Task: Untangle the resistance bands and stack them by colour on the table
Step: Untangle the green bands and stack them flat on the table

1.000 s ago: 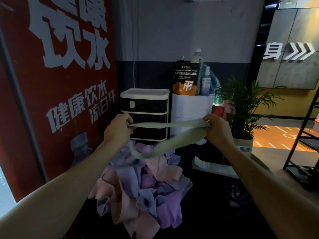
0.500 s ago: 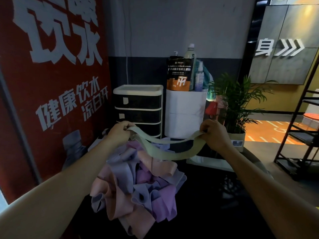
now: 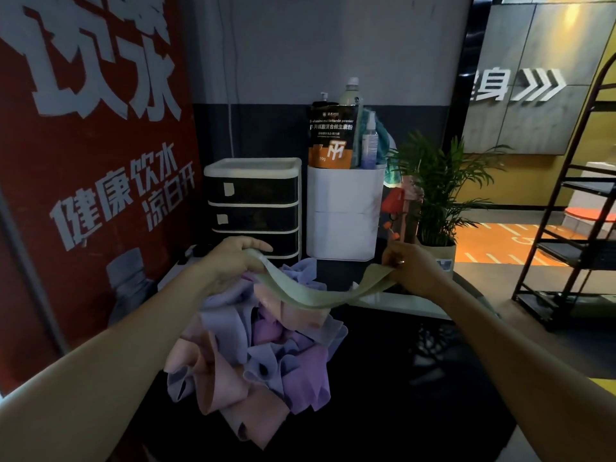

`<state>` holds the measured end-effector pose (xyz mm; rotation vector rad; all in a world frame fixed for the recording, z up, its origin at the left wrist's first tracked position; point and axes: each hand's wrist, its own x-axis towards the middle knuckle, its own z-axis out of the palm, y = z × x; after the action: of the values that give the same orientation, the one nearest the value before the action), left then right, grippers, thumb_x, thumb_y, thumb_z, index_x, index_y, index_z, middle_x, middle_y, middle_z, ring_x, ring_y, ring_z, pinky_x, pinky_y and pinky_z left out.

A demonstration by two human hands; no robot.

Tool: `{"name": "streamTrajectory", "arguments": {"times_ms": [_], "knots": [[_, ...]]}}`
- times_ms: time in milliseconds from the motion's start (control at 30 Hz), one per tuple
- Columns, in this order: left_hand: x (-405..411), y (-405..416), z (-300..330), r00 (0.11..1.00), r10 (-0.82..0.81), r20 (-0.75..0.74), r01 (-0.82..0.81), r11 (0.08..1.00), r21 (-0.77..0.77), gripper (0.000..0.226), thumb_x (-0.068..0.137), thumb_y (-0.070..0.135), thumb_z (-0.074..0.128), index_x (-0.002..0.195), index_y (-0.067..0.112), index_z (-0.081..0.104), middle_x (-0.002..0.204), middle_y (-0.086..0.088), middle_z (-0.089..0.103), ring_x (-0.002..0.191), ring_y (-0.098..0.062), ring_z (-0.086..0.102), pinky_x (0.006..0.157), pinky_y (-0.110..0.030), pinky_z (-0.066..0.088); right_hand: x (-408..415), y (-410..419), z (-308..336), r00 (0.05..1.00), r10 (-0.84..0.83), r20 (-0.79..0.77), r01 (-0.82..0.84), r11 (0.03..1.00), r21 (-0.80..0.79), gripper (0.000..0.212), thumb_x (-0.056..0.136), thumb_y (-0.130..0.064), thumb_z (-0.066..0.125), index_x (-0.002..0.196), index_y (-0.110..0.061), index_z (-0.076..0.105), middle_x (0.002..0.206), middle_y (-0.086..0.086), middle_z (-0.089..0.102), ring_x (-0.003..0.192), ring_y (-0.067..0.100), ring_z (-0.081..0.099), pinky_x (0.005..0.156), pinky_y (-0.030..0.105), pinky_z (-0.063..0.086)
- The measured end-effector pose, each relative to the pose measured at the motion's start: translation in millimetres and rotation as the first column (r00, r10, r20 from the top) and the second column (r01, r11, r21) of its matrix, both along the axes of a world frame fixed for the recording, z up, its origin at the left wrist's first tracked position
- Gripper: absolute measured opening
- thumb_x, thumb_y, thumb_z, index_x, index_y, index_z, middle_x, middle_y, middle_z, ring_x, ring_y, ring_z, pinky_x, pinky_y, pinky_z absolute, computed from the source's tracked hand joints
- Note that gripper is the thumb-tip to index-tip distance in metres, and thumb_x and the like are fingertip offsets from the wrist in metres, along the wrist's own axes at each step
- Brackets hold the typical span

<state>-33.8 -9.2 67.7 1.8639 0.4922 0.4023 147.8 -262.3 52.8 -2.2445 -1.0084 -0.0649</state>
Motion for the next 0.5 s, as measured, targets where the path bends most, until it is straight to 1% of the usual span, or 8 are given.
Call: {"name": "streamTrajectory", "arguments": {"times_ms": [100,167,233,267,333,367,433,500], "knots": [[0.3,-3.9,1.7,0.999,-0.034,0.004,0.034,0.999,0.002,0.036,0.073,-0.016,0.064,0.096,0.013,0.063,0.084,-0.009,0.058,0.076,-0.016,0.055,0.071,-0.023,0.048,-1.4,-6.3,-2.3,0.998,0.026,-0.049,-0.024,0.999,0.034,0.028,0.076,0.007,0.065,0.076,-0.020,0.056,0.086,0.000,0.059,0.084,0.022,0.060,0.062,0.019,0.045],[0.1,-6.8,1.8,0.996,-0.082,0.023,0.083,0.995,-0.052,0.040,0.074,-0.017,0.062,0.105,0.009,0.061,0.081,-0.009,0.058,0.074,-0.015,0.056,0.068,-0.021,0.050,-4.6,-9.7,-2.0,0.996,0.052,-0.075,-0.052,0.999,0.008,0.027,0.074,0.009,0.065,0.078,-0.018,0.060,0.085,-0.002,0.060,0.083,0.021,0.060,0.061,0.017,0.046],[0.2,-9.9,2.5,0.988,-0.145,0.057,0.152,0.977,-0.148,0.041,0.076,-0.016,0.061,0.110,0.006,0.058,0.076,-0.008,0.062,0.073,-0.013,0.061,0.066,-0.016,0.052,-8.8,-12.6,-0.5,0.994,0.081,-0.071,-0.084,0.996,-0.039,0.026,0.072,0.011,0.064,0.081,-0.013,0.064,0.084,-0.002,0.061,0.080,0.018,0.059,0.062,0.014,0.045],[1.0,-11.8,2.8,0.982,-0.168,0.083,0.182,0.963,-0.198,0.037,0.077,-0.014,0.062,0.109,0.005,0.058,0.075,-0.007,0.064,0.072,-0.011,0.064,0.066,-0.015,0.052,-10.3,-14.3,0.2,0.992,0.095,-0.077,-0.098,0.994,-0.043,0.025,0.072,0.011,0.064,0.082,-0.012,0.065,0.085,0.000,0.063,0.080,0.018,0.060,0.063,0.013,0.045],[3.8,-18.1,3.8,0.978,-0.159,0.138,0.191,0.945,-0.267,0.017,0.082,-0.006,0.060,0.097,0.003,0.060,0.073,-0.008,0.064,0.064,-0.007,0.065,0.061,-0.014,0.053,-12.4,-18.3,1.1,0.985,0.128,-0.114,-0.132,0.991,-0.029,0.024,0.071,0.009,0.068,0.081,-0.013,0.066,0.089,0.004,0.065,0.083,0.019,0.062,0.068,0.017,0.048],[6.4,-22.2,4.7,0.980,-0.127,0.151,0.164,0.950,-0.265,0.008,0.086,-0.003,0.057,0.091,0.002,0.060,0.072,-0.008,0.061,0.058,-0.005,0.064,0.056,-0.014,0.051,-12.9,-20.7,1.3,0.980,0.146,-0.132,-0.150,0.989,-0.020,0.023,0.071,0.005,0.072,0.080,-0.015,0.066,0.090,0.005,0.066,0.084,0.019,0.063,0.071,0.019,0.050],[12.5,-27.4,3.2,0.988,-0.063,0.141,0.089,0.978,-0.188,0.016,0.091,-0.004,0.049,0.086,0.005,0.061,0.071,-0.009,0.057,0.052,-0.005,0.061,0.050,-0.014,0.049,-12.6,-25.7,1.1,0.974,0.161,-0.160,-0.164,0.986,-0.005,0.023,0.066,-0.012,0.083,0.081,-0.018,0.067,0.091,0.003,0.067,0.084,0.019,0.064,0.076,0.025,0.051],[18.9,-31.2,1.2,0.991,-0.067,0.116,0.078,0.993,-0.092,0.027,0.089,-0.009,0.044,0.086,0.010,0.063,0.075,-0.009,0.056,0.061,-0.011,0.057,0.055,-0.018,0.048,-13.3,-30.2,0.0,0.968,0.174,-0.179,-0.175,0.985,0.013,0.026,0.064,-0.024,0.084,0.083,-0.014,0.069,0.088,0.005,0.068,0.083,0.020,0.065,0.076,0.030,0.052]]}}
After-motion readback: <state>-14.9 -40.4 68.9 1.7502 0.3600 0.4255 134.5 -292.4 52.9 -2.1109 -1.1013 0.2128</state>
